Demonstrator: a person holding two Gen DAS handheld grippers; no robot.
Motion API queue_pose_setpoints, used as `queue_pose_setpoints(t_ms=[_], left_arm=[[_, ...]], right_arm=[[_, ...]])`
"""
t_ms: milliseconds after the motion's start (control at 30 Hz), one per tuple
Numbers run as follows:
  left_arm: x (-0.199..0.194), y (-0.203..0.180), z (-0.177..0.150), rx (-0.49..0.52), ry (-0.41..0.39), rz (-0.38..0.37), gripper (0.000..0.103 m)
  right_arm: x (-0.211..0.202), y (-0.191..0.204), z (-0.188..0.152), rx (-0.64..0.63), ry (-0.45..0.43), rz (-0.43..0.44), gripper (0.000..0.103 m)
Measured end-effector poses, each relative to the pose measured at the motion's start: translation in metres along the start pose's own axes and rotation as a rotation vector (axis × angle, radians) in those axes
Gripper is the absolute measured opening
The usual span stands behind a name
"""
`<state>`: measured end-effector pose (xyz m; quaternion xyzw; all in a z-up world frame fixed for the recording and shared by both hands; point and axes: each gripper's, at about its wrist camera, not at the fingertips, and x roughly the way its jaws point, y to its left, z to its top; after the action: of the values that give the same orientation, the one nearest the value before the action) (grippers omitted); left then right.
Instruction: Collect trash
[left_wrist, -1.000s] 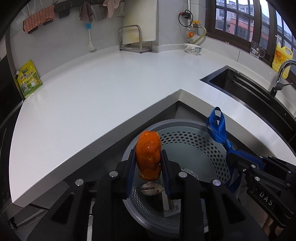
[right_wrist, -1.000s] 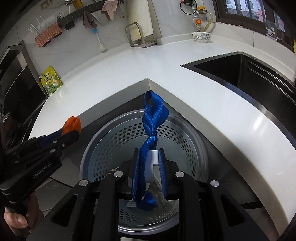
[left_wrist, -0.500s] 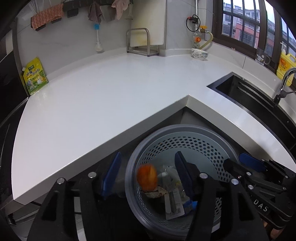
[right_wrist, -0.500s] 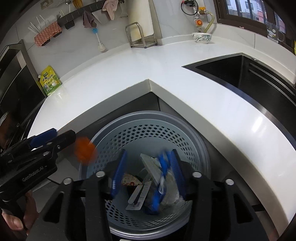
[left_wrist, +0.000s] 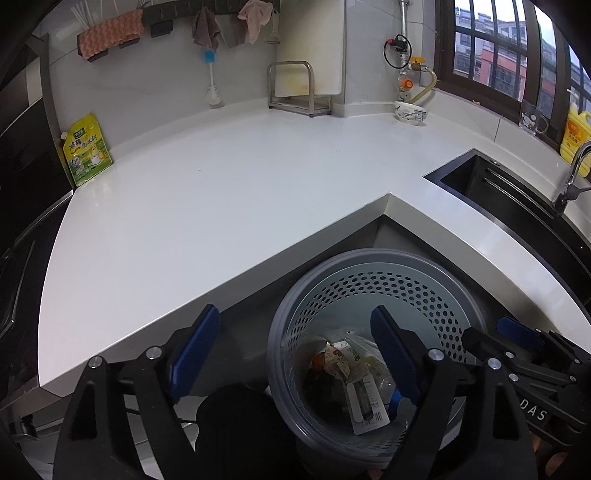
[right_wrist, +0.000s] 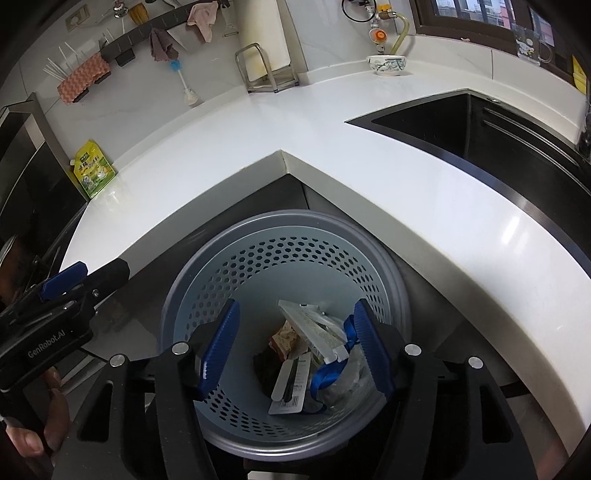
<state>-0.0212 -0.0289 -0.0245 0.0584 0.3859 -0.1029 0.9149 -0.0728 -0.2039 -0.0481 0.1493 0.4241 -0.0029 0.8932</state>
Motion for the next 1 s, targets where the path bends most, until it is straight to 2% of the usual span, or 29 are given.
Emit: queue_pose_setpoints(t_ms=[67, 233, 567, 1000], left_arm=[[-0.001, 0.001, 0.0, -0.003, -0.003, 0.007, 0.089], [-0.005, 0.002, 0.001, -0.004, -0.01, 0.021, 0.096], [-0.003, 0.008, 0.0, -0.029, 0.02, 0.04, 0.097], [-0.009, 0.008, 0.0, -0.018, 0.003, 0.048, 0.097]], right_arm=[[-0.002, 0.001, -0.001, 0.0, -0.003, -0.003, 0.068], [-0.006, 0.005, -0.001, -0.006, -0.008, -0.014, 0.068], [-0.009, 0.004, -0.002, 0.01, -0.008, -0.03, 0.071], [-0.012, 0.007, -0.002, -0.008, -0.023, -0.048, 0.075]])
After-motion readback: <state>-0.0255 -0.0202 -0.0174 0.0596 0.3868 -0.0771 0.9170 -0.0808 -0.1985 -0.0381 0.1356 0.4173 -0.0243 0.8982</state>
